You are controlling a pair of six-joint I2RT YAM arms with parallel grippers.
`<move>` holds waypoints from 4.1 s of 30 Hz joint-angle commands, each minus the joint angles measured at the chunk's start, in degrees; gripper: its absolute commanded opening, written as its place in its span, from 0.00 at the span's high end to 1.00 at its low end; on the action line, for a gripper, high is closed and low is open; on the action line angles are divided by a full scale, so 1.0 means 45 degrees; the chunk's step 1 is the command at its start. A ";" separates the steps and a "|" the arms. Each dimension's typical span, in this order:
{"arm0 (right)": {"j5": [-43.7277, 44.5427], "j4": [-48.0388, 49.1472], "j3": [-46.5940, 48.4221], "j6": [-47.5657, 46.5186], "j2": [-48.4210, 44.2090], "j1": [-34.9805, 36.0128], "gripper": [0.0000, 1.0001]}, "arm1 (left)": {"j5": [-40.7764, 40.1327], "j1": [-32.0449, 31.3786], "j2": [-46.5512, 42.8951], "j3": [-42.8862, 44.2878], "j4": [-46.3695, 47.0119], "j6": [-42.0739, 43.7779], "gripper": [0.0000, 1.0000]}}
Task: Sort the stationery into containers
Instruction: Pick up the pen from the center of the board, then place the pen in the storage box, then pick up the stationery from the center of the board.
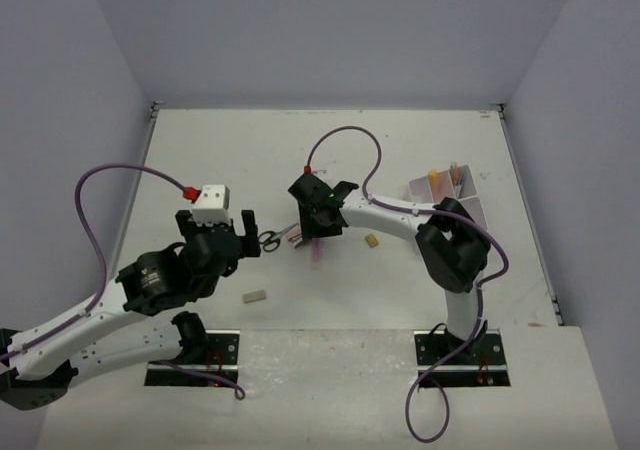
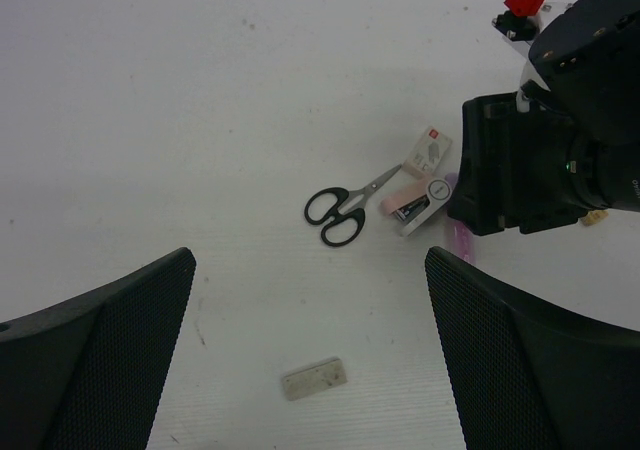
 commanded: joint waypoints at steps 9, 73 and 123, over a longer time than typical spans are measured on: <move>0.0000 -0.0161 0.0523 0.0178 0.0658 0.0029 0.53 | -0.0204 -0.0005 -0.0085 0.0014 0.0140 0.0004 0.00; 0.3662 1.1150 -0.7802 -1.0272 -0.7609 -0.7694 1.00 | 0.0331 -0.0005 0.0218 -0.0161 0.0592 0.0649 0.00; 0.0467 0.4136 -0.6404 -0.4186 -1.1612 -0.4591 0.01 | 0.0303 -0.0005 0.0741 -0.0119 0.0619 0.0626 0.00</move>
